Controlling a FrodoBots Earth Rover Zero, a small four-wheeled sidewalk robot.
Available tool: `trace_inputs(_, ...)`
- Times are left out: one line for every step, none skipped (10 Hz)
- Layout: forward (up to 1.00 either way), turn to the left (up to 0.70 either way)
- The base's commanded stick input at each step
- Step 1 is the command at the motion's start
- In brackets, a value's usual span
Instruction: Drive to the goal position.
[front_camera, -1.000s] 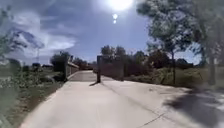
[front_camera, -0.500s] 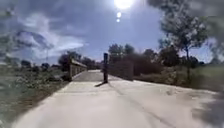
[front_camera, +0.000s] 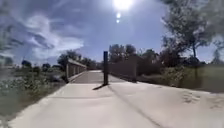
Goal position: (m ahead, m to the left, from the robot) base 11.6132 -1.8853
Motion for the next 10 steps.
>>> trace_inputs(0.85,0.05)
trace_inputs(0.85,0.26)
trace_inputs(0.85,0.34)
trace_inputs(0.85,0.34)
trace_inputs(0.85,0.34)
trace_inputs(0.85,0.34)
trace_inputs(0.85,0.33)
trace_inputs(0.85,0.14)
trace_inputs(0.85,0.00)
trace_inputs(0.85,0.00)
